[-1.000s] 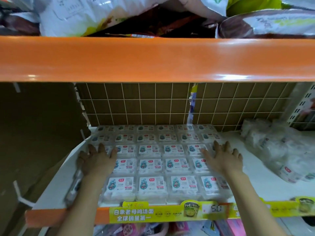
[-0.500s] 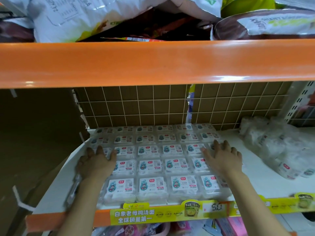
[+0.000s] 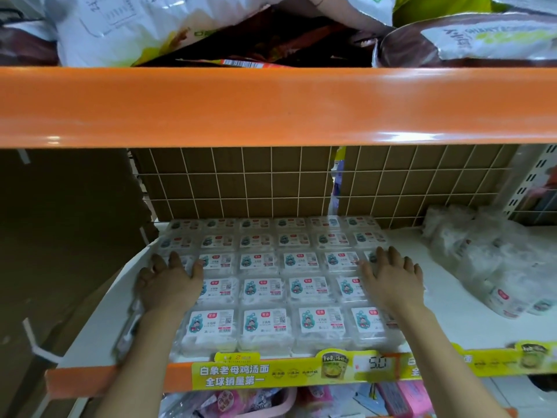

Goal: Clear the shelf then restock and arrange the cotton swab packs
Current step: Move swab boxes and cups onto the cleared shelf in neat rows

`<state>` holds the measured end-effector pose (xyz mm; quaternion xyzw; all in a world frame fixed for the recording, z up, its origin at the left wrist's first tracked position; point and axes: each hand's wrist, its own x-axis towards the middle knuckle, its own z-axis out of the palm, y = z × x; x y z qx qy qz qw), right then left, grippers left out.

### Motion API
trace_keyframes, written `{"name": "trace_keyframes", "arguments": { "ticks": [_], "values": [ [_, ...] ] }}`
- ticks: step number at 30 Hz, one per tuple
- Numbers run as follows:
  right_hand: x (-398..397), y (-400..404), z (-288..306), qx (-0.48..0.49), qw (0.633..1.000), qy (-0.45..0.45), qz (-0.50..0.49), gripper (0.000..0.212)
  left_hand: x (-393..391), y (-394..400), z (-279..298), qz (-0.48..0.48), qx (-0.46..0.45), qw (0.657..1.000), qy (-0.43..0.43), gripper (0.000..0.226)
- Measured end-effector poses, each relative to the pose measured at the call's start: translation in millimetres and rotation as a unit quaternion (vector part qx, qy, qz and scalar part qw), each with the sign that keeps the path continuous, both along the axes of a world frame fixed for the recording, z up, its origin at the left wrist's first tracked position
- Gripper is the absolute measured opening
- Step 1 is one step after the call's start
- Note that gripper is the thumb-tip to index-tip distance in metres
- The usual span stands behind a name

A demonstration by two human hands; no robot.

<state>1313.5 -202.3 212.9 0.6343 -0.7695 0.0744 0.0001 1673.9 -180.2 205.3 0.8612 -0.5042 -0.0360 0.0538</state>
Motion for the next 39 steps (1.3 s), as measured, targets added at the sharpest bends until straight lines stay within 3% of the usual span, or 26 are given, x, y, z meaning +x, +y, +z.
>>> {"name": "trace_keyframes", "arguments": {
  "ticks": [7, 19, 21, 24, 26, 28, 30, 34, 36, 39],
  "values": [
    [2, -4, -1, 0.023, 0.999, -0.024, 0.022, 0.061, -5, 1, 4, 0.008, 0.020, 1.000, -0.013, 0.067],
    [18, 9, 6, 0.034, 0.994, -0.049, 0.096, 0.053, -27, 12, 19, -0.021, 0.010, 0.999, -0.024, 0.063],
    [23, 20, 7, 0.038, 0.991, -0.060, 0.112, 0.057, -36, 20, 21, -0.044, 0.003, 0.999, -0.022, 0.063],
    [43, 44, 8, 0.023, 0.986, -0.062, 0.153, 0.081, -58, 40, 23, -0.102, -0.014, 0.995, 0.004, 0.063],
    [61, 58, 6, 0.029, 0.983, -0.069, 0.168, 0.079, -71, 53, 24, -0.137, -0.022, 0.990, 0.024, 0.066],
    [78, 66, 4, 0.053, 0.981, -0.062, 0.177, 0.077, -76, 64, 23, -0.166, -0.012, 0.986, 0.021, 0.070],
    [89, 70, 1, 0.056, 0.983, -0.035, 0.171, 0.092, -70, 73, 23, -0.182, 0.004, 0.983, 0.022, 0.077],
    [97, 71, 0, 0.051, 0.988, -0.014, 0.145, 0.104, -38, 85, 26, -0.187, 0.006, 0.982, 0.018, 0.111],
    [99, 70, 0, 0.060, 0.989, -0.014, 0.136, 0.093, -20, 88, 26, -0.208, 0.030, 0.977, 0.026, 0.131],
    [105, 68, 2, 0.082, 0.990, -0.019, 0.115, 0.065, -4, 91, 24, -0.266, 0.065, 0.962, 0.017, 0.144]
  ]
}}
